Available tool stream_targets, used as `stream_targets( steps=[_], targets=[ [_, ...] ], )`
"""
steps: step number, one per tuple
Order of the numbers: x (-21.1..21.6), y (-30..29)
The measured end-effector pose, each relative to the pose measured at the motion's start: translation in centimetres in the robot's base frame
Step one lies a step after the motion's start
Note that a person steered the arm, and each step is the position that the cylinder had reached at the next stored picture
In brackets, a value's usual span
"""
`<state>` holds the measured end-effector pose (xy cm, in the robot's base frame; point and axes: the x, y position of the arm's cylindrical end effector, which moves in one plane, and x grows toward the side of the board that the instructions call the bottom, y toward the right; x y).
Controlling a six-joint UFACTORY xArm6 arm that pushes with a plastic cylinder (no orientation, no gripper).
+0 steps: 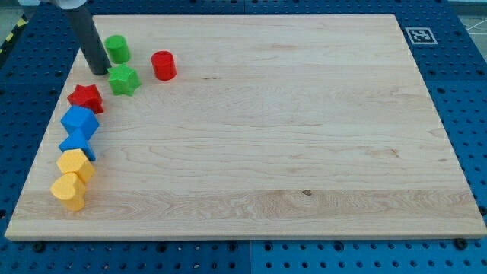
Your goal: Push the green circle towards the red circle
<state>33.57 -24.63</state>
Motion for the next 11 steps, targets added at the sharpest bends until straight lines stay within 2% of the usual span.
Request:
stream_targets(
  steps=[1, 3, 4, 5, 7, 8, 11],
  targets=[
    [-5.0, 0.7],
    [-5.4, 0.6],
    [-7.2, -2.8],
    [-12.6, -2.2],
    [-11.8, -1.1],
    [-9.9, -0.3],
    [-9.5, 1.3]
  ],
)
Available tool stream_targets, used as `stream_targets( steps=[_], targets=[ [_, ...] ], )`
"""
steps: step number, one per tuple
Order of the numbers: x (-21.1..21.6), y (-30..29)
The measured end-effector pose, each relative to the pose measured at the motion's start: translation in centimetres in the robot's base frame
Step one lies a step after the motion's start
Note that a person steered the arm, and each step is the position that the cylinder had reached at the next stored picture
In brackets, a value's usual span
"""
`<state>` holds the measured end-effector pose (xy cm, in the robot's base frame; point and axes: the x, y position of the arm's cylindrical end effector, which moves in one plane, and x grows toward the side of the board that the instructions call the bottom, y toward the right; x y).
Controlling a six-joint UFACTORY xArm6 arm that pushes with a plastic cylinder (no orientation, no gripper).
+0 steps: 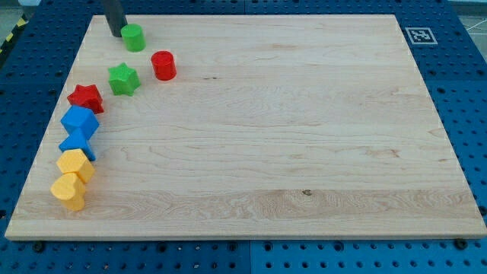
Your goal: Push the green circle towards the red circle
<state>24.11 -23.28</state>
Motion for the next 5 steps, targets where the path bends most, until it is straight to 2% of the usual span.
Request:
stream_targets(
  steps=[2, 3, 5],
  targets=[
    [1.4, 1.1],
    [4.1, 1.1],
    [2.3, 1.1]
  ],
)
